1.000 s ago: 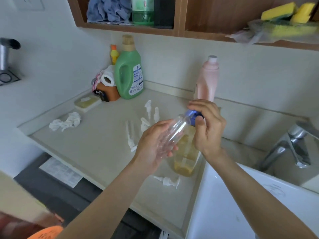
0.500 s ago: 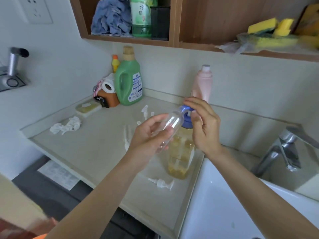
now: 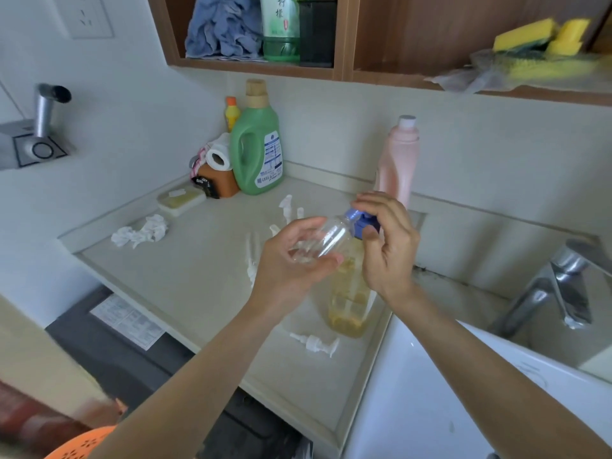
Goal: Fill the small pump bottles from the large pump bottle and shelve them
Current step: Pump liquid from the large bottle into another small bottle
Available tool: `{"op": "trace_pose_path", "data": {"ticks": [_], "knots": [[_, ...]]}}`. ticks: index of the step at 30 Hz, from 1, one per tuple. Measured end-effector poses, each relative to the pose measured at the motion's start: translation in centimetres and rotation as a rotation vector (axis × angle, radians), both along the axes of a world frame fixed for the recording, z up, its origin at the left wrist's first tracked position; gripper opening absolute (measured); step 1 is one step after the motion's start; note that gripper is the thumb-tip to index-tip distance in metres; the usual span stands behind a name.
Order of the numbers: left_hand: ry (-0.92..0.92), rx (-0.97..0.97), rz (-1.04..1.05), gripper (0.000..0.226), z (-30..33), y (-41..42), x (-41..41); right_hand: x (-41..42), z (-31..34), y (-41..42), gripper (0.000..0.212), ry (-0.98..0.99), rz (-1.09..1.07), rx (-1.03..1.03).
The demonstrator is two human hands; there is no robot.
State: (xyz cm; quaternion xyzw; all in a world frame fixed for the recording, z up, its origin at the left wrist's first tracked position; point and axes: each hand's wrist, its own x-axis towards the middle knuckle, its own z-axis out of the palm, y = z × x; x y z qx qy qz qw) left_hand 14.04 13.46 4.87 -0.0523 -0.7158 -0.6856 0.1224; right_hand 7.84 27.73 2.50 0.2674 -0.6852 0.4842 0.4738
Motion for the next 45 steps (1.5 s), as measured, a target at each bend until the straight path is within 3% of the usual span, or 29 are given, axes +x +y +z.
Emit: {"op": "trace_pose_path", "data": {"ticks": [6,10,15,19,26,38,45], "knots": [[0.05,-0.009,0.014,0.045,1.1,0.4,0.2,-0.2,1.2,1.5,0.036,-0.044,0.021,0.062],[0.046,-0.012,0.021,0.044,0.9,0.6,0.1,-0.3,0.0,0.9,0.05,0.001,0.039,0.047],[0.02,-0.043,0.051,0.04,0.0,0.5,-0.2,-0.9,-0.8,0.2,0.042,0.055,-0.032,0.029],[0.017,-0.05,0.056,0.04,-0.2,0.5,-0.2,-0.3,-0.6,-0.1,0.025,0.015,-0.049,0.039],[0.054,-0.022,0.048,0.043,0.9,0.7,0.0,0.3,1.7,0.9,0.03,-0.071,-0.015,0.097],[-0.033,0.008,0.057,0.038,-0.7,0.7,-0.3,0.6,-0.8,-0.2,0.029,-0.045,-0.111,0.123],[-0.018,0.016,0.024,0.037,1.1,0.8,0.0,0.7,2.0,1.0,0.031,-0.06,-0.071,0.195]]}}
